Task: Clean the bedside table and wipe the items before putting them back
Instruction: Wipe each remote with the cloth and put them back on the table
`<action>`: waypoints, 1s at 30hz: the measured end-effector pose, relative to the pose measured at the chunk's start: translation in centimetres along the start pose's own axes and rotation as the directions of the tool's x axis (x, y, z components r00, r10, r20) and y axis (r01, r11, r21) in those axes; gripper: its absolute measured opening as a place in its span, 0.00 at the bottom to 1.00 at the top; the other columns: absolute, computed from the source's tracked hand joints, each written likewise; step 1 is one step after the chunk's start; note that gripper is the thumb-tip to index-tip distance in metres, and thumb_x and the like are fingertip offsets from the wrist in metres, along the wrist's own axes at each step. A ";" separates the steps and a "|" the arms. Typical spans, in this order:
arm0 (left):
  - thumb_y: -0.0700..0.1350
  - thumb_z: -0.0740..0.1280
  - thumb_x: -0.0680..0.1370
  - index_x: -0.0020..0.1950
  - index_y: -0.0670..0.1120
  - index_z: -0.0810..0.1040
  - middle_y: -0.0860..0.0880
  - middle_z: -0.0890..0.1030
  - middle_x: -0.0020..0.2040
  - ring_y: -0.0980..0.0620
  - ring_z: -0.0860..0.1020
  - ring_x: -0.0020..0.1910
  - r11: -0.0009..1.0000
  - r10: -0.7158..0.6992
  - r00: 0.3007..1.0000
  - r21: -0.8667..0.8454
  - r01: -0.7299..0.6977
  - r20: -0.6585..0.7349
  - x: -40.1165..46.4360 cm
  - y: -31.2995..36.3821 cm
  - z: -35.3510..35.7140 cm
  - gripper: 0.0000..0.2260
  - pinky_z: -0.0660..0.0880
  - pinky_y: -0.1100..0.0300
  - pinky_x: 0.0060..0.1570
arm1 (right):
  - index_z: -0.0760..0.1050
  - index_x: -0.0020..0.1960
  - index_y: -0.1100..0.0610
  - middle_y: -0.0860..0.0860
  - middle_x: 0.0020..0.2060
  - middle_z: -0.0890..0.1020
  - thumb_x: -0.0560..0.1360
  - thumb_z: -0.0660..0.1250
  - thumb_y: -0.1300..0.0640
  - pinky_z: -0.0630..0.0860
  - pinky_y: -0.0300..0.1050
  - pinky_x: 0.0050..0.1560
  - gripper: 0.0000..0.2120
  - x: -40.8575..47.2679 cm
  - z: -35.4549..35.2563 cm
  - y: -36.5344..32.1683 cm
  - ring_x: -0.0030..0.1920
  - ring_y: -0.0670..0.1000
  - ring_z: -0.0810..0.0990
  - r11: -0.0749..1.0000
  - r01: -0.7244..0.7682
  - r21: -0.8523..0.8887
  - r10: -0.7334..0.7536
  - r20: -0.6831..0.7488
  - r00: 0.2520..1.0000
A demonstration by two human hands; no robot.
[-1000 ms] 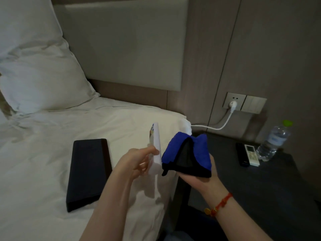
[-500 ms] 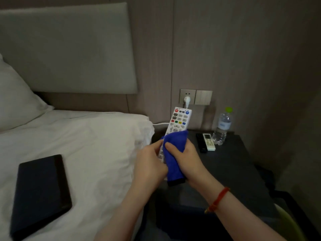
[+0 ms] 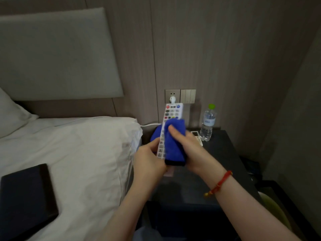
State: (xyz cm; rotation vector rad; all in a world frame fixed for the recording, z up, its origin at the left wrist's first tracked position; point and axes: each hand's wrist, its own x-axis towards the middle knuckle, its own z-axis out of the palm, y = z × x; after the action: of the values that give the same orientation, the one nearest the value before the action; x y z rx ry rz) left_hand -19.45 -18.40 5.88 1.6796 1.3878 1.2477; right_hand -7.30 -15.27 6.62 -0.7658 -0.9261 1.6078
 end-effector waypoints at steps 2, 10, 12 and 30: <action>0.40 0.73 0.69 0.47 0.62 0.78 0.66 0.80 0.29 0.68 0.79 0.32 0.999 -0.028 0.999 -0.019 0.028 -0.015 0.6 -0.3 -0.3 0.17 0.74 0.73 0.32 | 0.73 0.59 0.61 0.56 0.47 0.84 0.70 0.68 0.57 0.81 0.47 0.46 0.19 -1.2 -0.5 1.1 0.48 0.53 0.84 0.987 -0.139 0.074 0.119 0.230 0.966; 0.43 0.71 0.65 0.63 0.55 0.76 0.48 0.84 0.45 0.49 0.81 0.45 0.982 -0.013 0.997 0.187 -0.002 0.077 0.1 -0.7 0.5 0.26 0.79 0.50 0.49 | 0.72 0.59 0.55 0.52 0.51 0.81 0.72 0.68 0.63 0.78 0.32 0.42 0.17 -0.9 -0.6 2.7 0.49 0.45 0.81 0.929 0.137 -0.344 -0.185 -0.111 0.976; 0.48 0.71 0.62 0.61 0.55 0.77 0.46 0.84 0.44 0.47 0.81 0.45 0.980 -0.002 0.997 0.197 -0.013 0.074 -0.3 -0.5 0.7 0.26 0.78 0.47 0.48 | 0.71 0.58 0.55 0.51 0.51 0.80 0.71 0.70 0.63 0.78 0.30 0.41 0.18 -0.7 -0.4 2.2 0.48 0.44 0.79 0.908 0.187 -0.374 -0.268 -0.178 0.947; 0.42 0.78 0.61 0.41 0.63 0.78 0.61 0.83 0.35 0.60 0.83 0.40 0.995 -0.092 0.995 -0.045 0.093 0.031 -1.3 -0.8 0.9 0.18 0.79 0.62 0.41 | 0.75 0.49 0.56 0.53 0.42 0.81 0.74 0.66 0.54 0.79 0.42 0.43 0.07 1.1 0.8 -1.9 0.41 0.49 0.81 0.978 0.130 -0.164 -0.166 -0.223 0.961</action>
State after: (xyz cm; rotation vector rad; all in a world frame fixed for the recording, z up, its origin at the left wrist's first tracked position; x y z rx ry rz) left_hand -18.95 -19.40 4.48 1.5778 1.3923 1.1902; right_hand -7.30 -14.14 8.69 -0.9454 -0.9137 1.2961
